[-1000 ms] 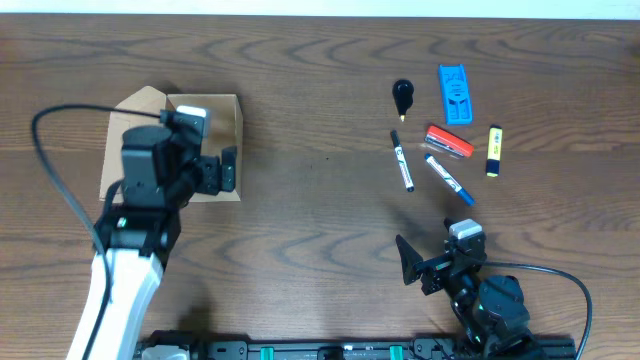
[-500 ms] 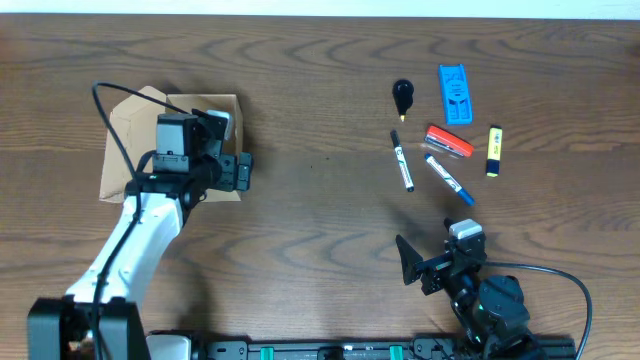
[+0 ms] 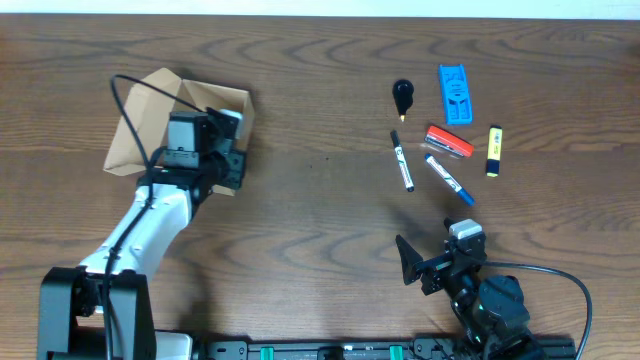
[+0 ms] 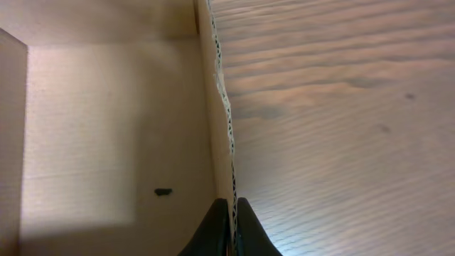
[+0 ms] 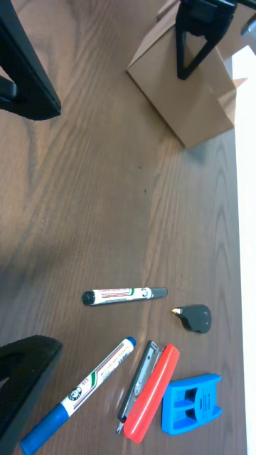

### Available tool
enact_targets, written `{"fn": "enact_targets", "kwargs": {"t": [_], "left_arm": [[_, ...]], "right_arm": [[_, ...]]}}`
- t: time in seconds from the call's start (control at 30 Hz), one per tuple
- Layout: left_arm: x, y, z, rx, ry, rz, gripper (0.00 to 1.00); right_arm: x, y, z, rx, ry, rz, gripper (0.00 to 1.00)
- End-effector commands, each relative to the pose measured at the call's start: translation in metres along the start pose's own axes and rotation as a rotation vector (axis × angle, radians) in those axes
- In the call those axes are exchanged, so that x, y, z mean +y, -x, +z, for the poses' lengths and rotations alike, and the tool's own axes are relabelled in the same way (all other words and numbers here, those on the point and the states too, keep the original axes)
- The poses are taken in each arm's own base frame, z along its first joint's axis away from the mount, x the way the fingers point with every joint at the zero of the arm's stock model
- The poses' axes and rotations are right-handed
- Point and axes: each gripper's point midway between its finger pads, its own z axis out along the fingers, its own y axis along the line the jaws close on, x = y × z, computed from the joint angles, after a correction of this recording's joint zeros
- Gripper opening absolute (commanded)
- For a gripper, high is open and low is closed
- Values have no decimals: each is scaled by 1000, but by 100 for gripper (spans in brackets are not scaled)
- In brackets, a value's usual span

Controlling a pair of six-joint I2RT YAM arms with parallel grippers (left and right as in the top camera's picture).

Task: Pack container
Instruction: 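Hook the left gripper on the box wall and drag it rightward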

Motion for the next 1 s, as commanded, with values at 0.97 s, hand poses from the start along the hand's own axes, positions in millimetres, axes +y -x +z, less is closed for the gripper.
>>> {"fn": "enact_targets", "kwargs": {"t": [0.97], "left_arm": [[-152,-15,-19,-62,-342,1216,5]], "right_arm": [[0,-1,0,-2,1,-13,99]]}}
